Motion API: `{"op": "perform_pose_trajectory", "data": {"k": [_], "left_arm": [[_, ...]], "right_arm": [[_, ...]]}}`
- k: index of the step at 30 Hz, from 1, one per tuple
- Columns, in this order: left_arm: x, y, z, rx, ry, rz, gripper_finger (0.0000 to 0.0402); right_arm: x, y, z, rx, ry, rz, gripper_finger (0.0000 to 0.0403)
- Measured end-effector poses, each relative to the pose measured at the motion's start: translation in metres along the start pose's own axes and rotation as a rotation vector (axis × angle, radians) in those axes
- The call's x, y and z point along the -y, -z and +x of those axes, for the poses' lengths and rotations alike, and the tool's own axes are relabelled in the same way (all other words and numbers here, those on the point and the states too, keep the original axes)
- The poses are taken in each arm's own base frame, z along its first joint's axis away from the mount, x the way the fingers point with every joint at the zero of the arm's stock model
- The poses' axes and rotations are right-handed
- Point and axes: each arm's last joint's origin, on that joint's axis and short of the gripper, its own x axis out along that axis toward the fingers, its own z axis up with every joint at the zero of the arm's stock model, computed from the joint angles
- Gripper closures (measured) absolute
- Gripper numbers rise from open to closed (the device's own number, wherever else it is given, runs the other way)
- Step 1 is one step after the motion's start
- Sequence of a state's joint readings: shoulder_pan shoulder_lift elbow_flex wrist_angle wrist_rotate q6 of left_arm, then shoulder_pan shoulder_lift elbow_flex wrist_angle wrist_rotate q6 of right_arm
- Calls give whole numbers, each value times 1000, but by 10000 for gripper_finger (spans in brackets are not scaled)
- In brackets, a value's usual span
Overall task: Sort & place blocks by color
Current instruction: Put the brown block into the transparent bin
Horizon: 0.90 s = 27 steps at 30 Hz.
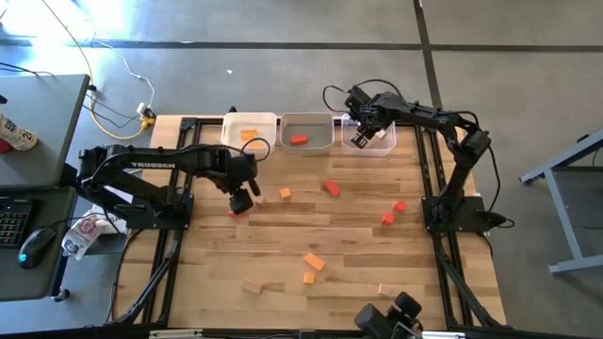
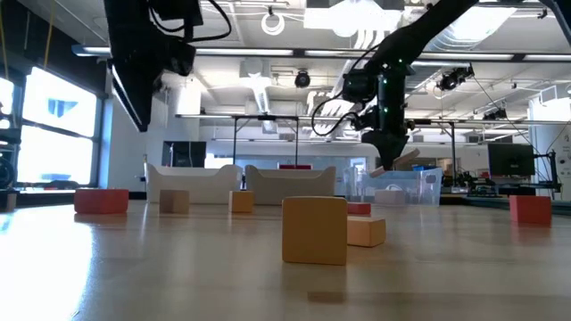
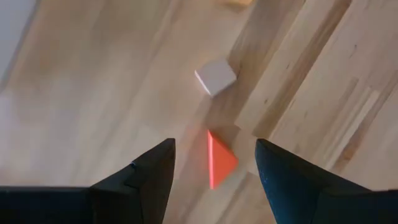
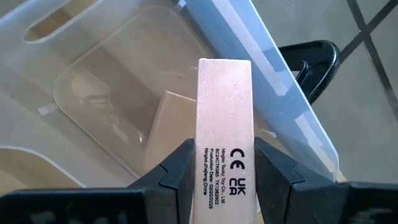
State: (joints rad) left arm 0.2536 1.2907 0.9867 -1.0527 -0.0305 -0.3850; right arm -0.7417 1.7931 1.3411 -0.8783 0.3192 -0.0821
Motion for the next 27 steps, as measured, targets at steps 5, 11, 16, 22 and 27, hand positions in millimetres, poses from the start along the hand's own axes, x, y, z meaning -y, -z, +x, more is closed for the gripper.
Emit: {"op": "perform_pose_trajectory", "data": {"k": [5,11,16,22,27], "left_arm": [[9,10,-1,-49,-23,-90,193],[23,17,-1,-51,-20,-136,193],[30,22,-2,-19,-58,-166,193],[36,25,-2,-16,-56,-162,193],[35,32,8,-41,-77,-210,193]], "right_arm": [[5,1,2,-11,-43,8,278],[5,1,2,-11,-29,-19,274],[5,1,2,-11,-35,-35,267],[5,2,2,-17,-32,-44,213],[5,3,2,-23,-30,-39,183]]}}
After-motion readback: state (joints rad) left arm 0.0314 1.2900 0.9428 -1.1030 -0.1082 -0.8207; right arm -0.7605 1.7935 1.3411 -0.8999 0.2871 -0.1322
